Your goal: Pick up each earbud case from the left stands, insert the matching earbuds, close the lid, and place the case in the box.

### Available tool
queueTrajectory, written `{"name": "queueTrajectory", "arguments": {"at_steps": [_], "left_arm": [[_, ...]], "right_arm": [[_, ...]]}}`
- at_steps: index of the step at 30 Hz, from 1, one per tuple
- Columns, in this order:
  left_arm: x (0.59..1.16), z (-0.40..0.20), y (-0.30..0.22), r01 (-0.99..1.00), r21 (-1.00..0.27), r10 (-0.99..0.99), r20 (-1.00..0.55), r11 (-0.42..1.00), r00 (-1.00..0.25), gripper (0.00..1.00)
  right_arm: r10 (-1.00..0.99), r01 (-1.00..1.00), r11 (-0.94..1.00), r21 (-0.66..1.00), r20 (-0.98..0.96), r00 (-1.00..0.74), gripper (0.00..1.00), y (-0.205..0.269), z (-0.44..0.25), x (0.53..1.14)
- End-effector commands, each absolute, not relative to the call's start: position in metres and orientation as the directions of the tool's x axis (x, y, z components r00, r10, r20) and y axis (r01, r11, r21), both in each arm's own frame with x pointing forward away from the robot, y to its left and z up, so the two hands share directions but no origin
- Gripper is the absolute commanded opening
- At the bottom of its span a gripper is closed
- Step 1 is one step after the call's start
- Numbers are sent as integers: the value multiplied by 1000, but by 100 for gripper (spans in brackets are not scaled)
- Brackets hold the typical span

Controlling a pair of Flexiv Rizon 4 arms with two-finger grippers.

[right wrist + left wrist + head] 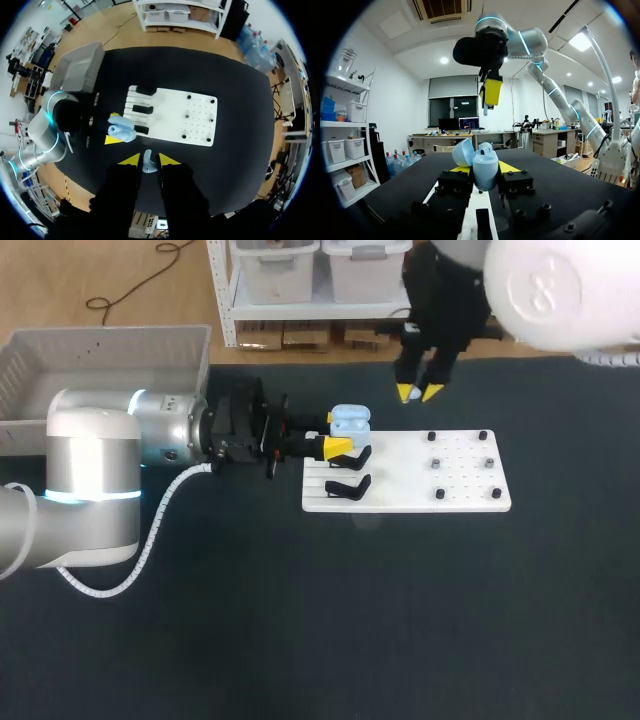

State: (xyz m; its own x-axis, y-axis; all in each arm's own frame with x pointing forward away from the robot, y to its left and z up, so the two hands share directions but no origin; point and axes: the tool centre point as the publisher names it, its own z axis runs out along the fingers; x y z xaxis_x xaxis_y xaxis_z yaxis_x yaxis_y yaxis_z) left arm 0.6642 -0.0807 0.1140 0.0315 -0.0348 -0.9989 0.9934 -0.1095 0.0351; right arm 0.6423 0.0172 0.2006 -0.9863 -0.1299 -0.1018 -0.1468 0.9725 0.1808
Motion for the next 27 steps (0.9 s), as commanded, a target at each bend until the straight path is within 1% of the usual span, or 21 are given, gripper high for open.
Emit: {"name": "queueTrajectory", "arguments": {"at_steps": [1,11,27], "left_arm": [[665,114,-81,993,35,-34,-999,-111,31,0],[665,114,-81,993,35,-34,-999,-111,31,0],[665,114,-81,993,35,-34,-999,-111,31,0]], "right_arm": [[-176,-183,968,171,-57,-983,0,34,202,649],[-304,-306,935,180,-39,-952,0,57,188,644],[-323,-325,928,182,-42,-946,0,61,188,643]]}}
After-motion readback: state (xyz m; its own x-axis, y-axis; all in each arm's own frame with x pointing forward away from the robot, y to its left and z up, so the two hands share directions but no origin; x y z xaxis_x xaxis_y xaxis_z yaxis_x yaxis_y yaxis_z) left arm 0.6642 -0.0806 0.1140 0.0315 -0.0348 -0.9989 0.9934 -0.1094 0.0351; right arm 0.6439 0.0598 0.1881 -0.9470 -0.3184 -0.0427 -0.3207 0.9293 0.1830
